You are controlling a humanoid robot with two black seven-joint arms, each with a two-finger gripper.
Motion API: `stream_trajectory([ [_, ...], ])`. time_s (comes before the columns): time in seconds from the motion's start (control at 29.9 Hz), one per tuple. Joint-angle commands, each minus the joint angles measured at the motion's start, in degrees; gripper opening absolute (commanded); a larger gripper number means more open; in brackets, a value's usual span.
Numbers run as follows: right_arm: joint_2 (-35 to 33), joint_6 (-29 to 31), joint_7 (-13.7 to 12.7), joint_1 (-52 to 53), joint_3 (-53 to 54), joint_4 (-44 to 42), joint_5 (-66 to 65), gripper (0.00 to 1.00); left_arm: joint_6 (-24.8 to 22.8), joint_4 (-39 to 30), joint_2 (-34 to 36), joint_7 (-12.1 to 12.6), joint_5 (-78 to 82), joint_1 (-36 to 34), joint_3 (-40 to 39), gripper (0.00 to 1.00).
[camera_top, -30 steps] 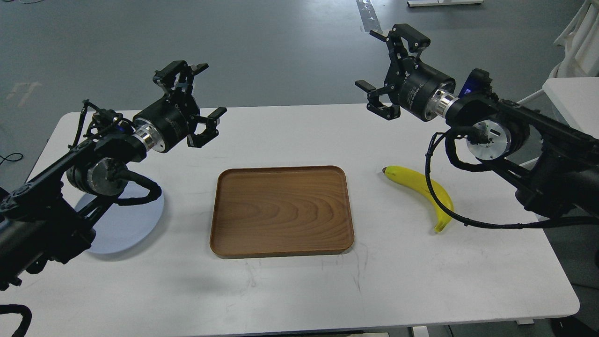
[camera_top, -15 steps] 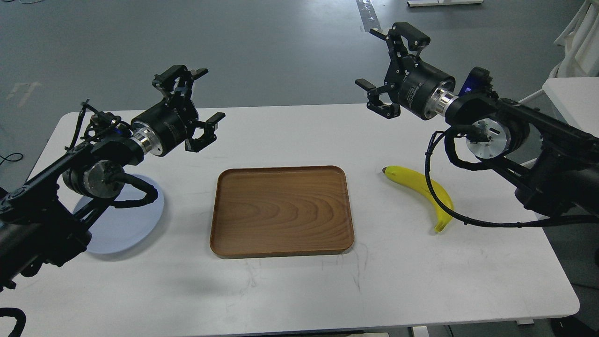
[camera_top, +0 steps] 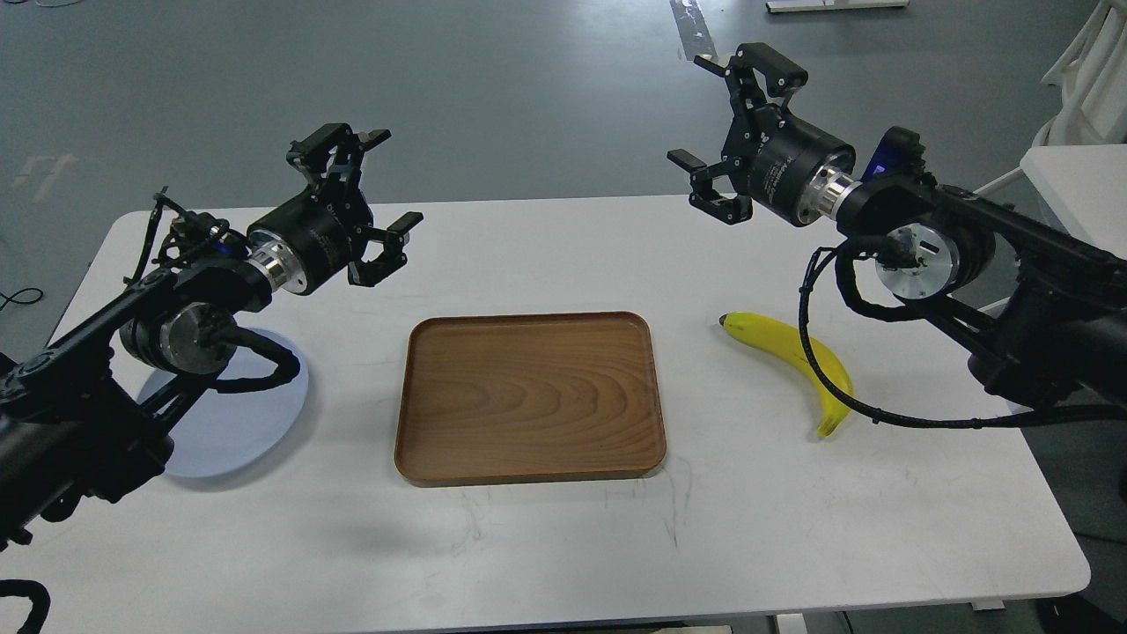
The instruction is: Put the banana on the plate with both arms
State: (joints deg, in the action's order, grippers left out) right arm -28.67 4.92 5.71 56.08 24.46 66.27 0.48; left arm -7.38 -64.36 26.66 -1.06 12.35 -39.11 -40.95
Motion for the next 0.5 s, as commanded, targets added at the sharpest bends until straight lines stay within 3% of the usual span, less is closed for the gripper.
stream_trajectory([
  [0.0, -0.1, -0.3, 0.1, 1.0, 0.0, 0.0, 0.0, 1.00, 1.4, 0.4, 0.1, -0.2, 0.8, -0.3, 0.5, 0.98],
  [0.17, -0.1, -0.7, 0.1, 4.6, 0.0, -0.7, 0.0, 1.00, 2.5, -2.8, 2.3, -0.2, 17.2, -0.1, 1.5, 0.98],
  [0.33, -0.1, -0.6, 0.2, 6.0, -0.1, -1.7, 0.0, 1.00, 12.2, -4.1, 4.3, -0.1, 48.7, 0.1, 4.9, 0.98],
  [0.47, -0.2, -0.6, 0.2, 5.7, -0.1, -1.7, 0.0, 1.00, 13.7, -5.4, 7.8, -0.3, 55.0, 0.1, 8.2, 0.98],
])
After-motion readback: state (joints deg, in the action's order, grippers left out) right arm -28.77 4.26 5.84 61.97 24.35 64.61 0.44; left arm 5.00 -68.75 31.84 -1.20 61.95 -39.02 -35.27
